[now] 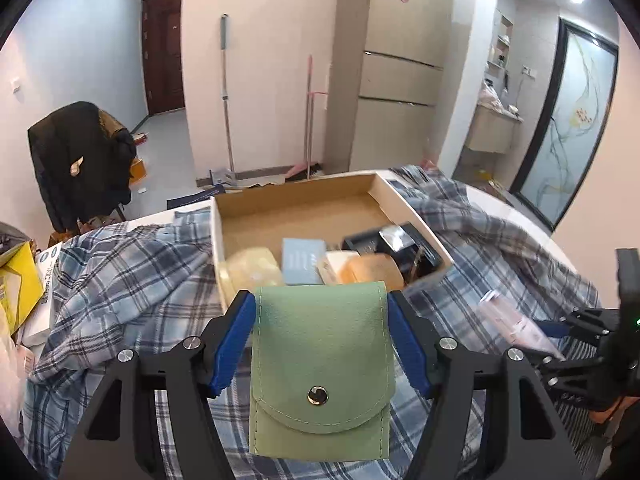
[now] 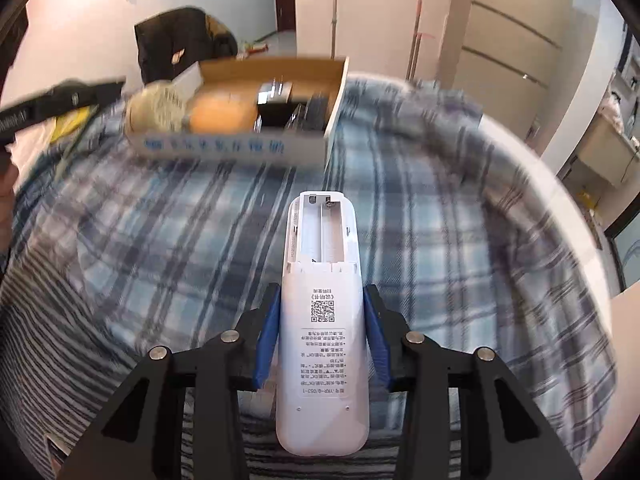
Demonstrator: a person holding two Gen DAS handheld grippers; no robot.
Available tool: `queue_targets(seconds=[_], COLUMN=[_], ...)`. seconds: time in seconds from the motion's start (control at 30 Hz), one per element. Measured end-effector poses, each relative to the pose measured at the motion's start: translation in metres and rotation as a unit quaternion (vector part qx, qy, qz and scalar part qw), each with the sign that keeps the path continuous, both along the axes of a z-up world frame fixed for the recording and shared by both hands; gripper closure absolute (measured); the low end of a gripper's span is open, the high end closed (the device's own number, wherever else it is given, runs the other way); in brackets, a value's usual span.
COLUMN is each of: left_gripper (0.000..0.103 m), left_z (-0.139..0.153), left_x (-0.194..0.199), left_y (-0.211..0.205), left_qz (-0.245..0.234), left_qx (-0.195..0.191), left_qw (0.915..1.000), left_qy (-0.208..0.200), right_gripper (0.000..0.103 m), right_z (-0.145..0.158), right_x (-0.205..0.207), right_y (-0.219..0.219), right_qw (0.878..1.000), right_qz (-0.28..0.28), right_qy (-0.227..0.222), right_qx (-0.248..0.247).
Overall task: Organize rigid objects
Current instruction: 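Carry the green pouch and white device over the cardboard box with both grippers, then lower the pouch and device into the box and open both grippers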
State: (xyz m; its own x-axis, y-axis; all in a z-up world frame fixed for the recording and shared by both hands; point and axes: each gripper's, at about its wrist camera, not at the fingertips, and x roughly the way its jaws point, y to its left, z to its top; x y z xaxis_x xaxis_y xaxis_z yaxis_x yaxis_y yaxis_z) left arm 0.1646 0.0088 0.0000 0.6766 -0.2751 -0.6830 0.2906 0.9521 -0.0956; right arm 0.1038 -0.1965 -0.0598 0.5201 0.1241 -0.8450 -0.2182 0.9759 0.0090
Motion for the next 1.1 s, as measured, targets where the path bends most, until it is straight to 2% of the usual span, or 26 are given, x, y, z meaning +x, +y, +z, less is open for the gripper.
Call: queue_targets(seconds=[0.1, 0.2, 0.4, 0.57, 0.73, 0.83, 1.0, 1.1], left_gripper=[0.034, 0.034, 0.034, 0.034, 0.034, 0.034, 0.034, 0.034], left_z=[0.010, 0.023, 0.051, 0.062, 0.069, 0.056, 0.017, 0.004], left_x=[0.010, 0.019, 0.041, 0.067, 0.104, 0.114, 0.123, 0.128], left_y=[0.005, 0.006, 0.004, -0.007, -0.015, -0.019, -0.030, -0.034], left_qz=[0.014, 0.042, 0.064, 0.057, 0.067, 0.059, 0.063, 0.058], left_qx=[-0.010, -0.005, -0.040, -0.054, -0.074, -0.085, -0.032, -0.036], left_qw=[0.9998, 0.9989, 0.9962, 0.9953, 0.9936, 0.9940, 0.9974, 0.9977], left_qy=[-0.004, -0.021, -0.043, -0.058, -0.052, -0.037, -0.014, -0.001], right_gripper=[0.064, 0.064, 0.064, 0.064, 0.064, 0.064, 0.064, 0.064], right_z=[0.027, 0.053, 0.081, 0.071, 0.050, 0.040, 0.013, 0.004], right_x=[0.012, 0.034, 0.100, 0.152, 0.186, 0.194, 0.191, 0.195], right_y=[-0.002, 0.001, 0.024, 0.031, 0.037, 0.042, 0.046, 0.037], right_qw=[1.000, 0.998, 0.997, 0.994, 0.992, 0.990, 0.994, 0.993], right_qz=[-0.009, -0.020, -0.025, -0.062, -0.076, -0.073, -0.060, -0.062], right_qy=[-0.028, -0.054, -0.062, -0.042, -0.016, -0.006, 0.000, 0.016], right_qx=[0.009, 0.013, 0.045, 0.074, 0.096, 0.117, 0.096, 0.103])
